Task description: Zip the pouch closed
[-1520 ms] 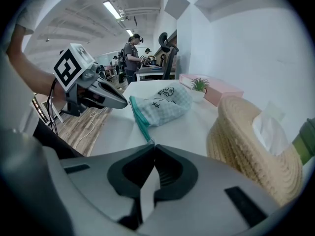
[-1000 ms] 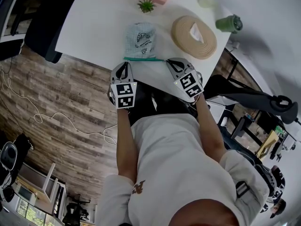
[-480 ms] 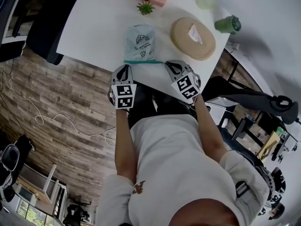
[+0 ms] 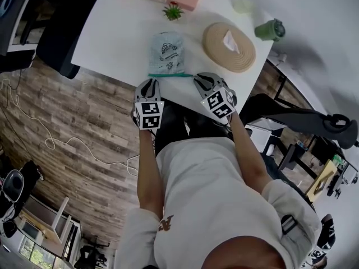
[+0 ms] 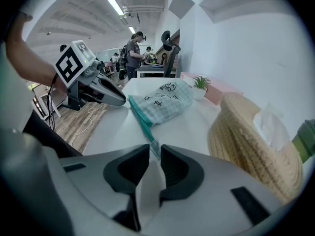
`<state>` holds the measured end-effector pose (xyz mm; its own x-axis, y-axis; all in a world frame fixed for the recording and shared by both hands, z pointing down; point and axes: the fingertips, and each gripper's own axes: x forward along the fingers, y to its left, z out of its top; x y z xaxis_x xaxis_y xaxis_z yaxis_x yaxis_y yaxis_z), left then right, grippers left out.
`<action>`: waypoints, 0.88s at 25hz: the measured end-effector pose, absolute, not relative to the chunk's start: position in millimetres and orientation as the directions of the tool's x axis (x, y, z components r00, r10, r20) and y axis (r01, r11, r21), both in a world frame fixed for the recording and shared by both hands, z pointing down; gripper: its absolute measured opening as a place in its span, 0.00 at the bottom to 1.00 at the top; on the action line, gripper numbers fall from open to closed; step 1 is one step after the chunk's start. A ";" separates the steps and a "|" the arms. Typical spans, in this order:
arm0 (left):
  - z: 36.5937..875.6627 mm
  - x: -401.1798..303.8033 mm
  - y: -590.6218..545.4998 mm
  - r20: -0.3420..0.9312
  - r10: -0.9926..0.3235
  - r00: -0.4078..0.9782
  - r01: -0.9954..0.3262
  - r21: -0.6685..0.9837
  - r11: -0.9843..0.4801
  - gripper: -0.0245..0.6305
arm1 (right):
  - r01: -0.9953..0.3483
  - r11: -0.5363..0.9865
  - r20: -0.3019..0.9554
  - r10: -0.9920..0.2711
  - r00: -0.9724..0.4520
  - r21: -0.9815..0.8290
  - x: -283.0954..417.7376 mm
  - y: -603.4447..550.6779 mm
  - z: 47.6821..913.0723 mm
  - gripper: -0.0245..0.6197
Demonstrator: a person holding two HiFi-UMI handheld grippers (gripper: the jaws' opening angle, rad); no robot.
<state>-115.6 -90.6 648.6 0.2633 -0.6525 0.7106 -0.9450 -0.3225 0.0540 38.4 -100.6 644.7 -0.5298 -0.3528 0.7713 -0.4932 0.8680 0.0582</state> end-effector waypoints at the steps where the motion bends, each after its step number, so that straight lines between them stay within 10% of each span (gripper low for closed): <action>1: 646.8 -114.1 -89.9 0.706 -0.656 0.266 -0.946 0.060 -0.319 0.11 | -0.495 0.866 0.763 -0.364 -0.534 0.066 37.7 -100.8 642.0 0.16; 22: 482.5 -105.4 -77.7 0.361 -0.917 0.171 -0.980 -0.036 -0.197 0.43 | -0.636 0.759 0.288 -0.645 -0.708 0.138 28.1 -116.7 448.9 0.39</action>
<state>-105.4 -77.7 482.5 0.1708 -0.9168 0.3610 -0.9798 -0.1969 -0.0363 28.1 -116.7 448.9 -0.7077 -0.6451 0.2880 -0.6360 0.7593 0.1379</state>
